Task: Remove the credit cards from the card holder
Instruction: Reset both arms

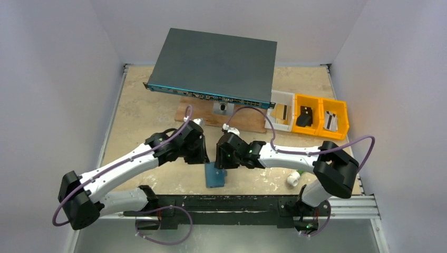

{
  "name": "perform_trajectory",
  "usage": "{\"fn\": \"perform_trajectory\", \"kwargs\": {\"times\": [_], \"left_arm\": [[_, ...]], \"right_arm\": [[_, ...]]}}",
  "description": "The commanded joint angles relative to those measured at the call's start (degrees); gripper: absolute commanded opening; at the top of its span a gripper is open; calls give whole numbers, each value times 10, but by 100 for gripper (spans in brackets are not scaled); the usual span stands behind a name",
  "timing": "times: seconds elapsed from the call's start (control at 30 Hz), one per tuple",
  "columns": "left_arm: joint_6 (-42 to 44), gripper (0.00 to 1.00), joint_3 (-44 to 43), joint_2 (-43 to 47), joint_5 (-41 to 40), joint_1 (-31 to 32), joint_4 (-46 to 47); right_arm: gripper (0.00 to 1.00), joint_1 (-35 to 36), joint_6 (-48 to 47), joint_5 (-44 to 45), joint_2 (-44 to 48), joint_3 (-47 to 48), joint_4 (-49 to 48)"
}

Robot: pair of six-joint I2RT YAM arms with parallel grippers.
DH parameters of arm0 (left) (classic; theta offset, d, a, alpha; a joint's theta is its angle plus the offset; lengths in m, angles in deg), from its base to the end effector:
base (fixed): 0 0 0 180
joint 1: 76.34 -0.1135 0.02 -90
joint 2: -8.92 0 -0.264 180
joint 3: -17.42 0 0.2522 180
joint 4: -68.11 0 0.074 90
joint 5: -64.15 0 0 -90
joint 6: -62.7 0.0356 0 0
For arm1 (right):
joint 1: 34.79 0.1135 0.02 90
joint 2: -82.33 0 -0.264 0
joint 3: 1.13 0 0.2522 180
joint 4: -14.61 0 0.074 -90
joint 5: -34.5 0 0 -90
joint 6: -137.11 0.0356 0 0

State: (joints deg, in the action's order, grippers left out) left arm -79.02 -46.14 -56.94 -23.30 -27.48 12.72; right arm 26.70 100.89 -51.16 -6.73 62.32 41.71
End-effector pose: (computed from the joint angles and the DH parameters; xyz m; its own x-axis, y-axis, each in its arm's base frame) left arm 0.1453 -0.1687 0.2517 -0.9473 -0.1076 -0.3016 0.0393 0.8957 -0.4429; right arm 0.1501 0.2706 0.1813 -0.9136 0.0034 -0.4066 -0.1985 0.8690 0.4532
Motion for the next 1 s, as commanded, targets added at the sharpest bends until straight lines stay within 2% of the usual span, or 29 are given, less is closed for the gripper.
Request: {"fn": "perform_trajectory", "kwargs": {"times": [0.0,0.07,0.2,0.27,0.33,0.4,0.47,0.5,0.97], "left_arm": [[37,24,-64,58,-72,-8,-73],[50,30,-87,79,-89,-13,-90],[64,52,-119,112,-128,-20,-112],[72,66,-131,121,-143,-22,-119],[74,87,-143,126,-163,-22,-129],[75,95,-153,131,-179,-22,-140],[75,98,-159,135,-193,-22,-148],[74,99,-161,137,-199,-22,-150],[77,100,-161,149,-231,-23,-162]], "right_arm": [[39,2,-16,36,45,57,26],[41,2,-21,45,60,72,36],[53,2,-38,72,96,99,60],[63,2,-48,91,117,109,65],[75,2,-59,109,136,121,72],[88,1,-70,125,155,131,77],[98,2,-79,138,169,137,78],[99,1,-84,146,175,139,76],[99,2,-106,180,206,137,59]]}}
